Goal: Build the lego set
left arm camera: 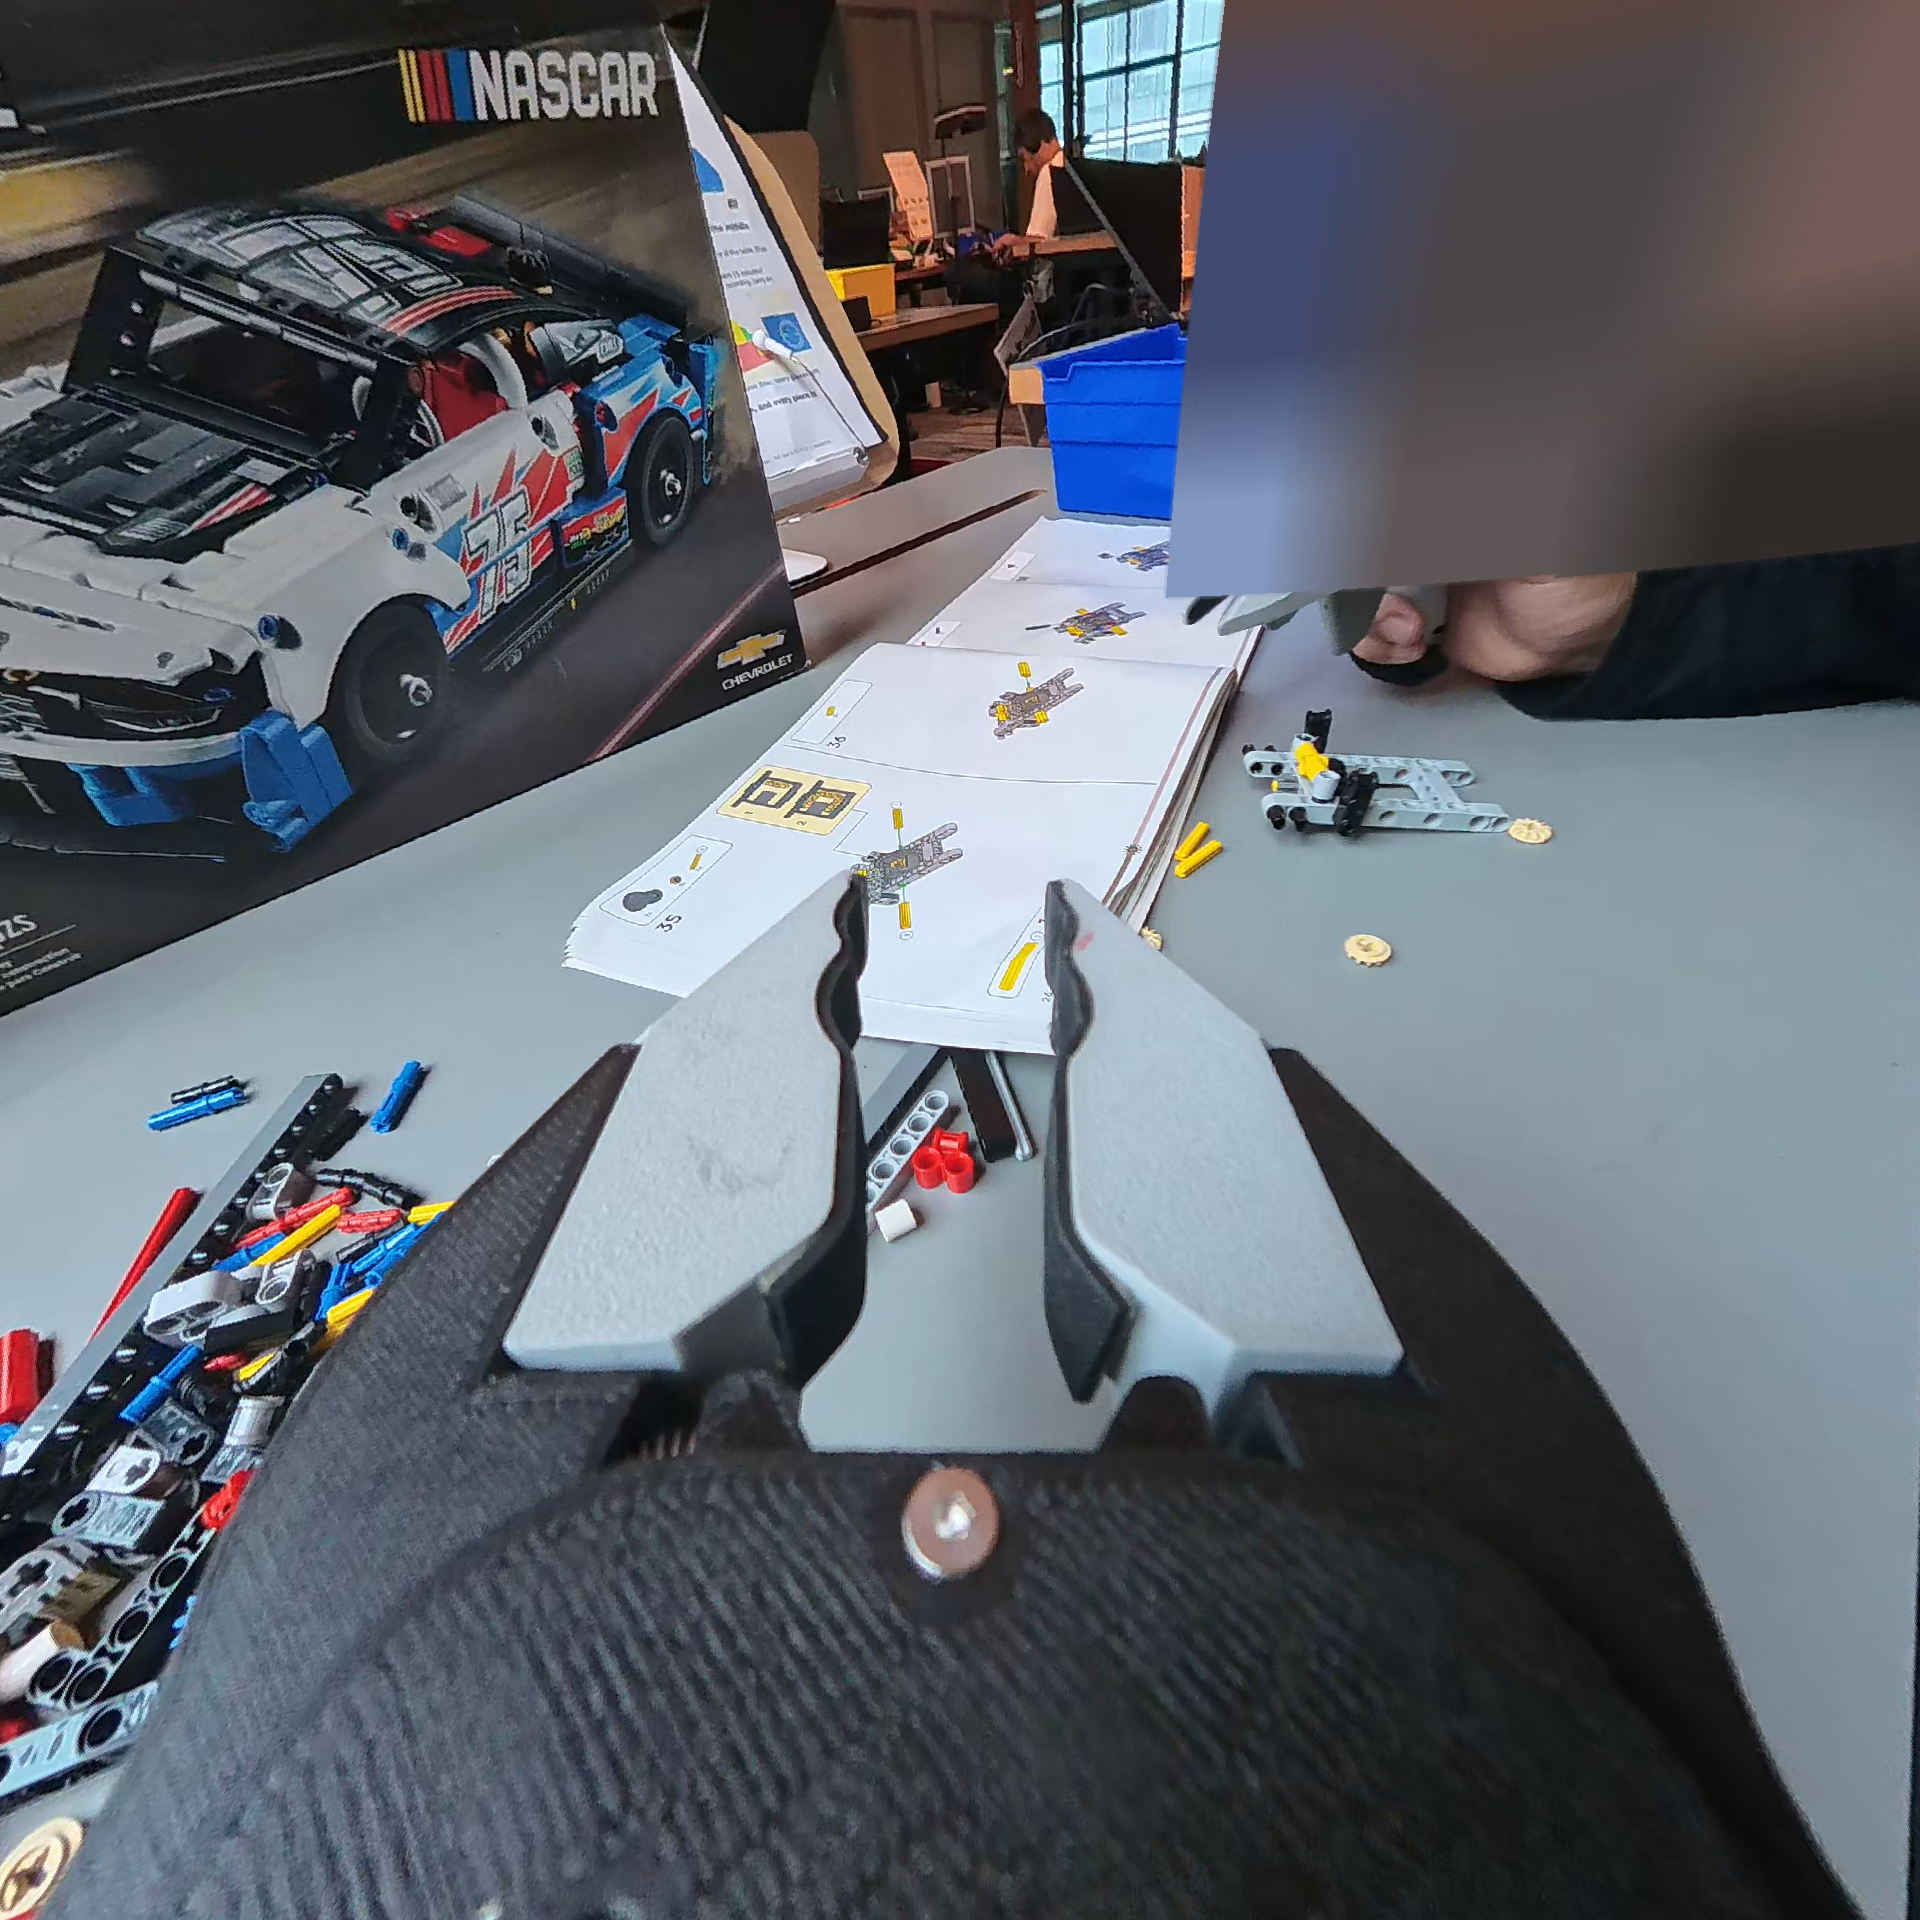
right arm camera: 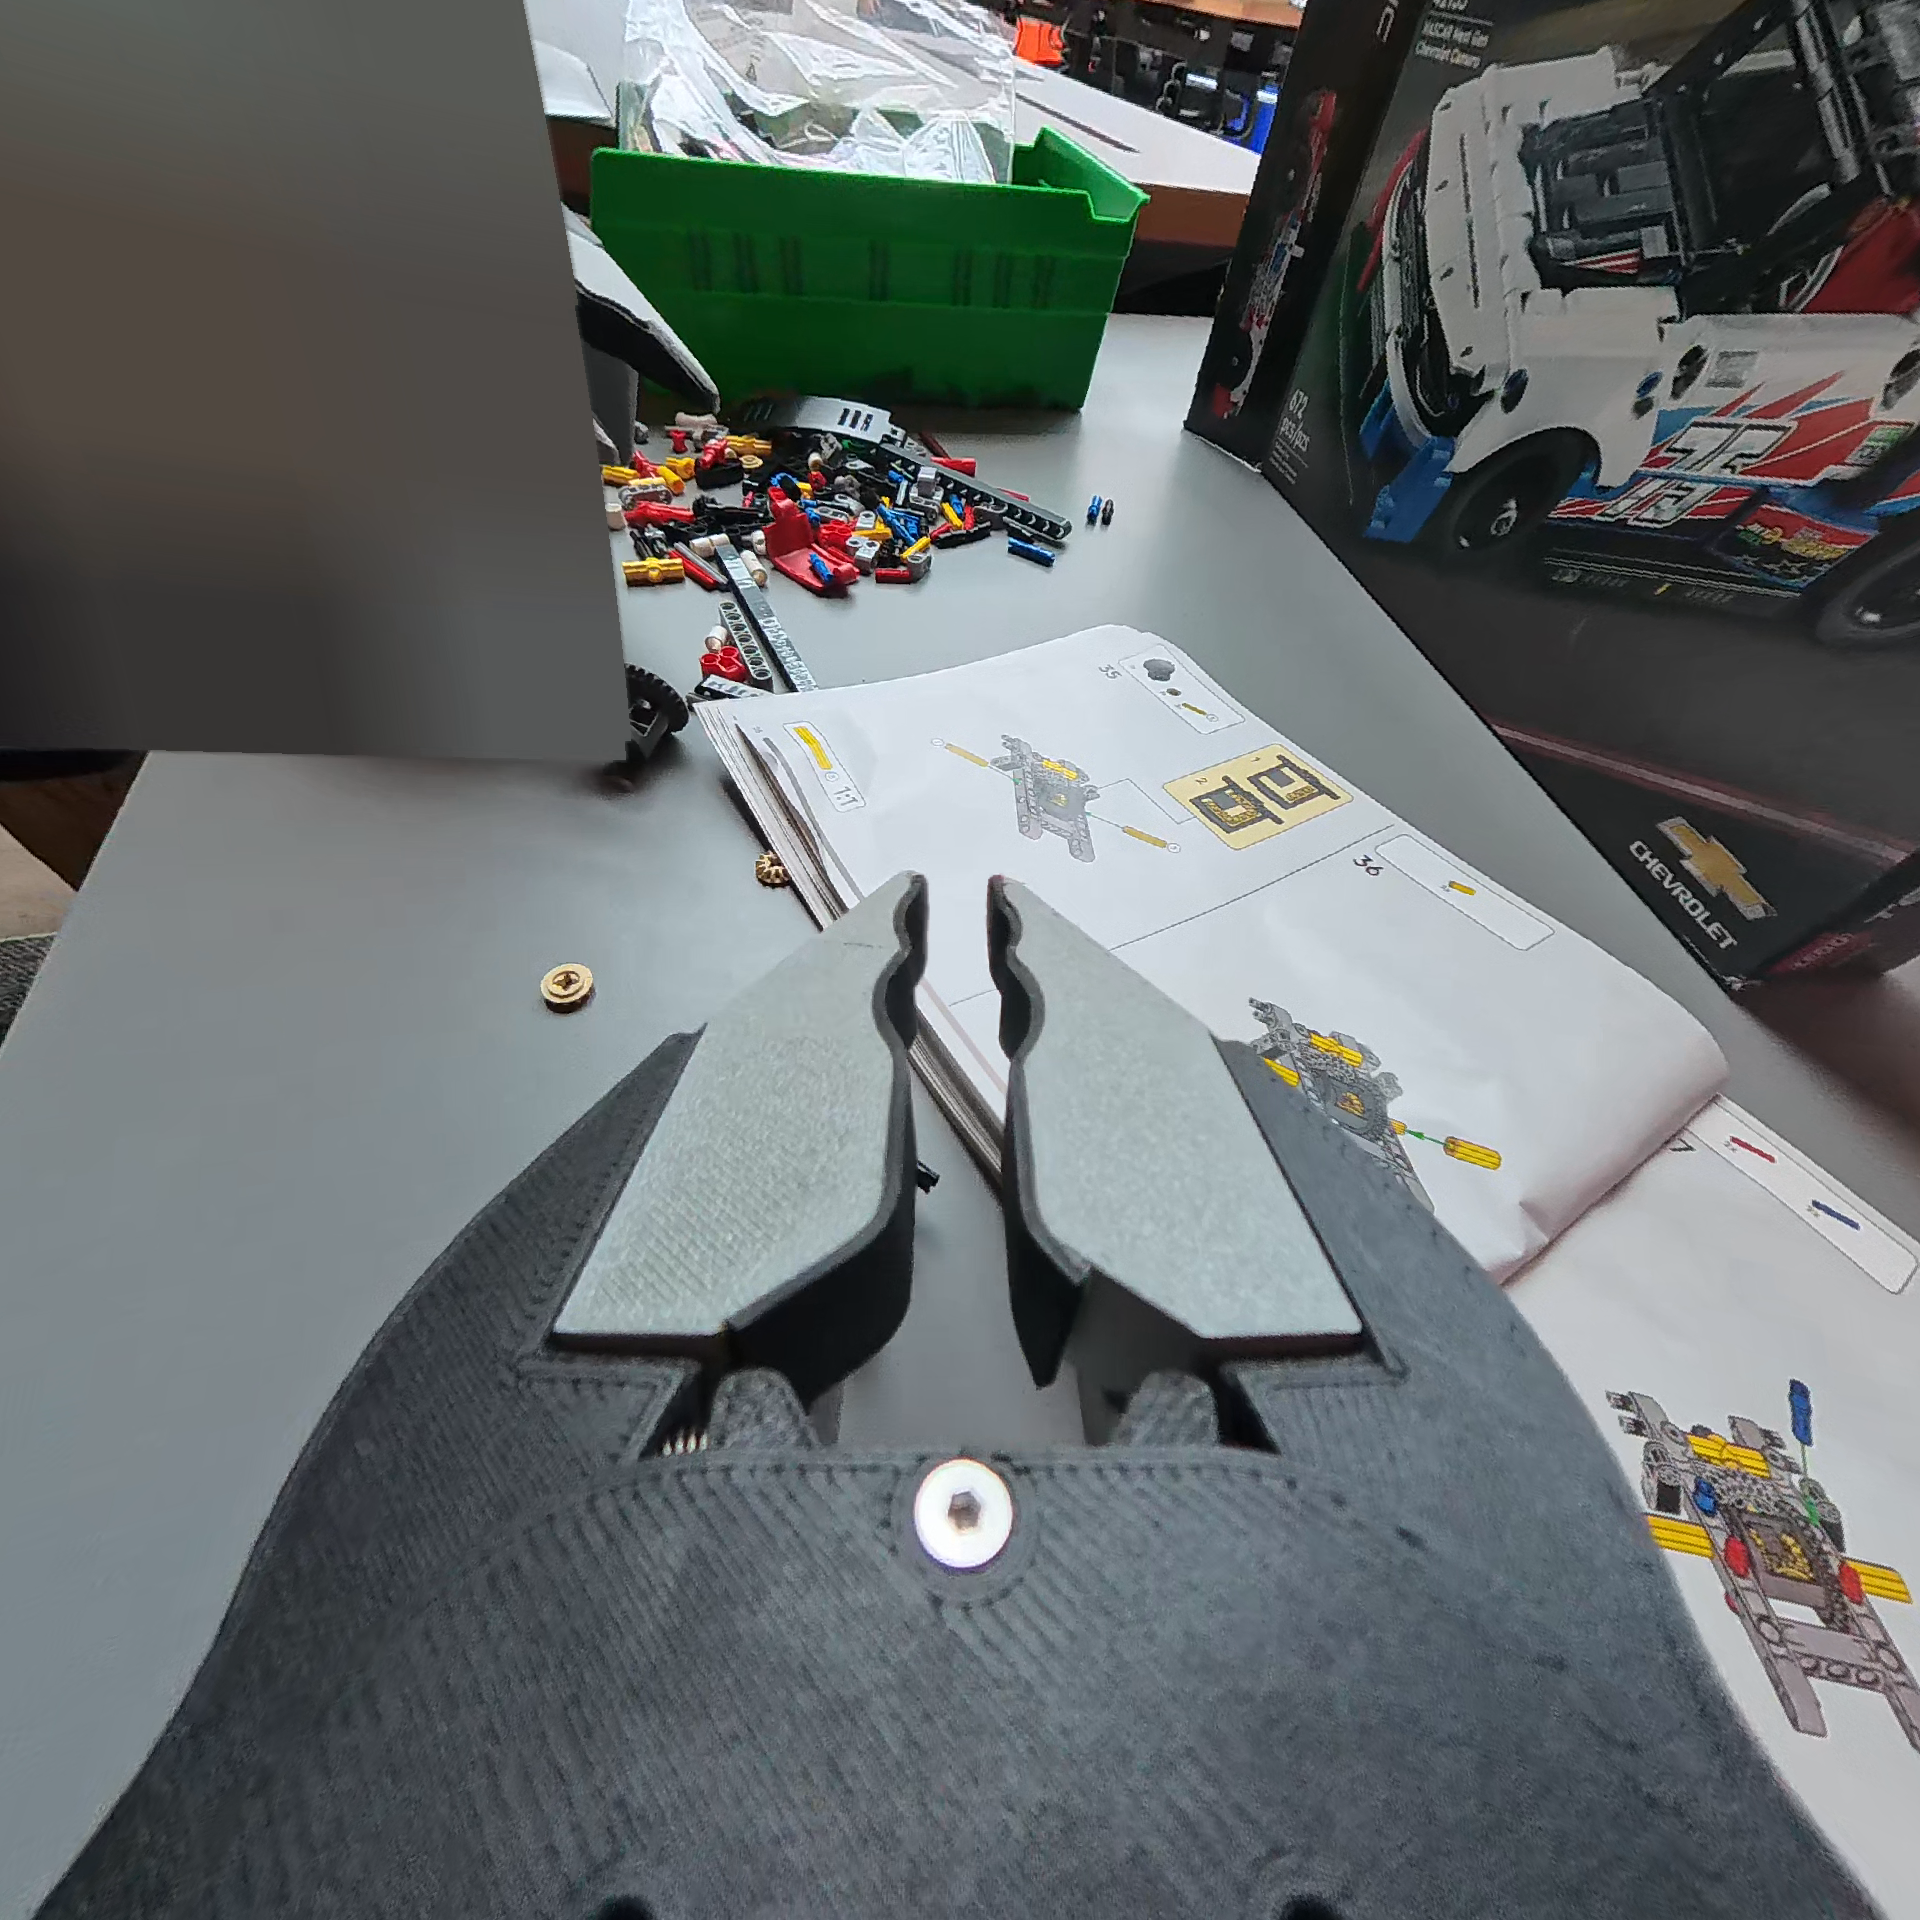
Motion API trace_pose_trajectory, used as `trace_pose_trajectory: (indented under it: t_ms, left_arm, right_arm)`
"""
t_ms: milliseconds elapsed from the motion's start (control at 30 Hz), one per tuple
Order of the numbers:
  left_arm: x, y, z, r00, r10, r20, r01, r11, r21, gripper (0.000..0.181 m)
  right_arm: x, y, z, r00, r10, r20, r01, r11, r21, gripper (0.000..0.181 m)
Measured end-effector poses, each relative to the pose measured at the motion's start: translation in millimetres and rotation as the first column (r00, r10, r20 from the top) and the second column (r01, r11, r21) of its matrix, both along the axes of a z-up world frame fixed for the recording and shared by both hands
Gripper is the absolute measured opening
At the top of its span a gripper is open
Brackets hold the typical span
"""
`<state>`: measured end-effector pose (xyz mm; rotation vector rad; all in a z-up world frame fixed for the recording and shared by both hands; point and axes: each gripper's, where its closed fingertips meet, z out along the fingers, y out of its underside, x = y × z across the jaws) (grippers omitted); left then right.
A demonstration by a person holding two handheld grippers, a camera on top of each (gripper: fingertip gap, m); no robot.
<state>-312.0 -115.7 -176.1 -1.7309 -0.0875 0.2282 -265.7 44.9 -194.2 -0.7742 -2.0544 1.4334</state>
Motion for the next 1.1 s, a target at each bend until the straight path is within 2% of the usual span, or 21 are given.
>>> trace_pose_trajectory:
  t_ms: [1100]
  left_arm:
    - [0.3, 0.3, -0.9, 1.000, -0.003, -0.001, 0.003, 1.000, -0.007, 0.031]
  right_arm:
    - [0.7, -1.2, -3.3, 1.000, 0.010, 0.019, -0.010, 1.000, 0.005, 0.002]
